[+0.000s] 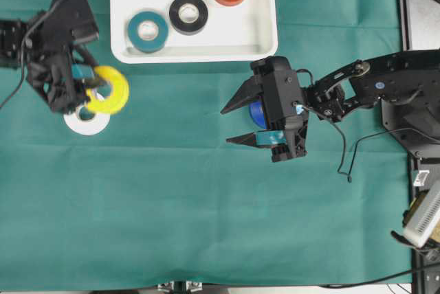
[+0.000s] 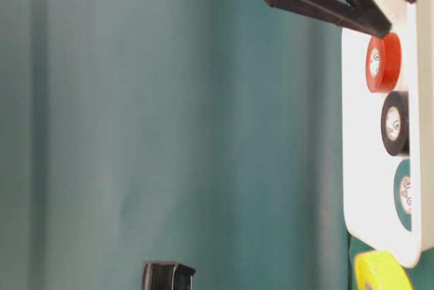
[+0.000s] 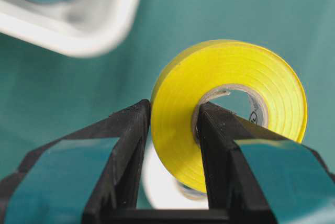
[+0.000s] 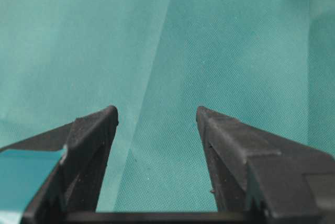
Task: Put the tape alternately from left to right into the white case.
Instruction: 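Carry the yellow roll into the tray and release it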
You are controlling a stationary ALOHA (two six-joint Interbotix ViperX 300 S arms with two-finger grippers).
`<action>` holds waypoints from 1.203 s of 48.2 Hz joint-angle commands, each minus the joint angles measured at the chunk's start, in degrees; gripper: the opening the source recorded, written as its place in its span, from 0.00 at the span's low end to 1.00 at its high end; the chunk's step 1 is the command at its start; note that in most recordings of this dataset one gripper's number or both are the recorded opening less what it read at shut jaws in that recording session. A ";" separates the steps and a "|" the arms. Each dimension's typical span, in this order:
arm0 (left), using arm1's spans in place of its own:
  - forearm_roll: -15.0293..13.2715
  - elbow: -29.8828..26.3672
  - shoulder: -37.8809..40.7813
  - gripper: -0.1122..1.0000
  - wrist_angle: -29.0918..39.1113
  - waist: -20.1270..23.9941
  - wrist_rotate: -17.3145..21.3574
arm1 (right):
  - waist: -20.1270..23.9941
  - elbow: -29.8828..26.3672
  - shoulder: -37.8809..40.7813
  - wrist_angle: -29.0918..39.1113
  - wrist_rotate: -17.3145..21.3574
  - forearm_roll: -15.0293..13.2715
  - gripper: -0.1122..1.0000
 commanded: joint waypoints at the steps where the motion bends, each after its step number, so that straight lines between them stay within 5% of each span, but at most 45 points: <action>1: 0.18 -1.93 -1.05 0.08 -0.53 2.55 1.76 | 0.26 -0.44 -2.72 -0.18 0.00 0.09 0.74; 28: 0.09 -9.58 6.94 0.08 -5.62 16.35 14.68 | 0.26 -0.09 -2.81 -0.26 0.00 0.09 0.74; 58: 0.09 -19.78 19.95 0.08 -5.80 25.75 15.64 | 0.26 0.00 -2.72 -0.26 0.00 0.09 0.74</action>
